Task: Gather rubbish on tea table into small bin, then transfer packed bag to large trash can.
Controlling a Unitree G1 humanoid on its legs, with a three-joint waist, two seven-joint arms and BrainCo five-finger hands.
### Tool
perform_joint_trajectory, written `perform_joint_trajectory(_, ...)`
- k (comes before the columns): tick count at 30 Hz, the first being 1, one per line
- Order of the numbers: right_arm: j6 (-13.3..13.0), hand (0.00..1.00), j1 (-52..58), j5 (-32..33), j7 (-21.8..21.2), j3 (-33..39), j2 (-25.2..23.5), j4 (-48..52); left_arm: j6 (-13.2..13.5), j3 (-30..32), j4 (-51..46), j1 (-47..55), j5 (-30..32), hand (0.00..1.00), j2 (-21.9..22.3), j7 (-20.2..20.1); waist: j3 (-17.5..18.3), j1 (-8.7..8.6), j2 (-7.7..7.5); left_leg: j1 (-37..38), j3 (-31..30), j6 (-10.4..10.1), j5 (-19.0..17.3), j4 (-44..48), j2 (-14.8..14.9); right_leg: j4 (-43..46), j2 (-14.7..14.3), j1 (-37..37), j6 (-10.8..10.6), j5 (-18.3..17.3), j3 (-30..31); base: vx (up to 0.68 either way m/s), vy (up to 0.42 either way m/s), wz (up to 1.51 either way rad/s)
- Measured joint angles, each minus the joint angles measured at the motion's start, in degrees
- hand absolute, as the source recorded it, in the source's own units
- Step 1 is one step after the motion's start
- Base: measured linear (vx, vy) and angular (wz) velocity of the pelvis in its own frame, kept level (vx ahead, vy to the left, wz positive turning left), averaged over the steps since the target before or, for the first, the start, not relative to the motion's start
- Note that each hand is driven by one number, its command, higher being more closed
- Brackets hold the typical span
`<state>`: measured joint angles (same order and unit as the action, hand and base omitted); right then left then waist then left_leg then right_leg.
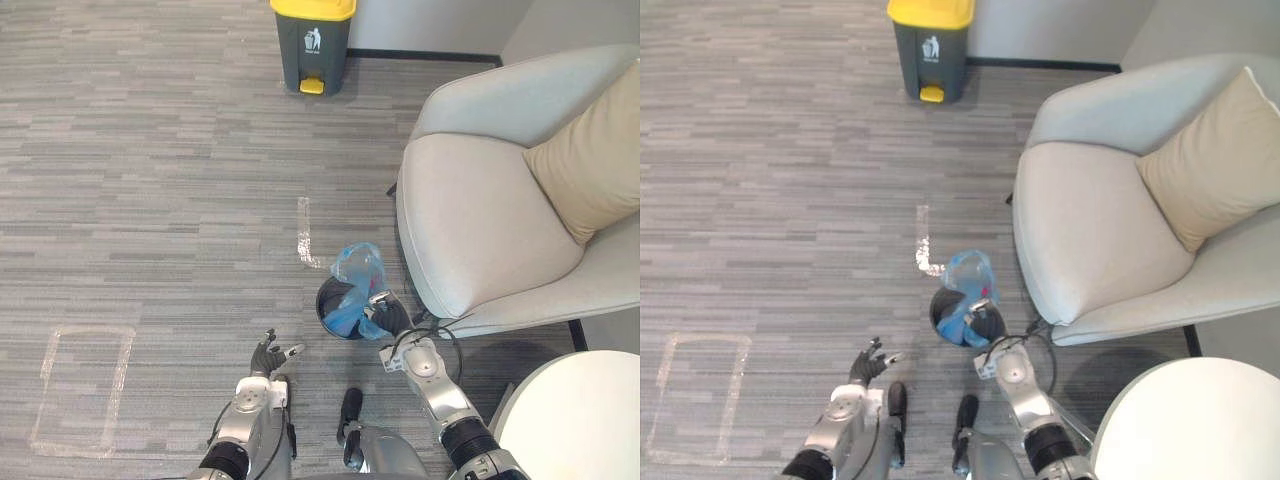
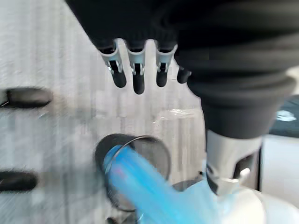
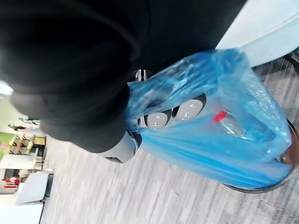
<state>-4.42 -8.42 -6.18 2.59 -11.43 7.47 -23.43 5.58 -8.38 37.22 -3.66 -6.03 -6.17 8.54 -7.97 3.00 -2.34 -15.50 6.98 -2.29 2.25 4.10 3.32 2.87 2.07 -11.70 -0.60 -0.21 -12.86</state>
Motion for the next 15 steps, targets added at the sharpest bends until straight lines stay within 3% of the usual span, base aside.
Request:
perform_joint_trajectory(7,-0.1,1.00,0.9,4.2,-4.9,-0.2,7.1,6.5,0.5,0.2,-19.4,3.9,1.3,0.00,-7.6,-2.8,2.0,-0.27,1.10,5.8,-0.6,0.4,2.5,-6.4,-1.8,-3.5,0.9,3.4,-1.2,1.9,1.2,-0.09,0.058,-0.06)
perform_joint_trajectory(10,-0.1,1.00,1.0,6.4,-6.7,-0.8,10.1,9.3,1.5,0.6,-24.9,4.5,-0.3,0.00,-11.3,-3.8,3.5,-0.31,0.83,7.9,-1.4,0.2,3.3,-9.3,-2.5,-4.5,1.0,4.0,-1.6,2.9,2.6,-0.01,0.068,-0.20)
perform_joint_trajectory(15,-0.2,1.00,0.4,10.0,-9.4,-2.9,14.3,12.5,2.7,0.0,-28.7,4.4,-1.5,0.00,-13.4,-4.4,4.7,-0.92,0.68,9.6,-0.9,0.9,4.0,-10.0,-3.0,-6.3,1.1,5.9,-1.1,4.7,3.7,0.03,0.042,-0.11)
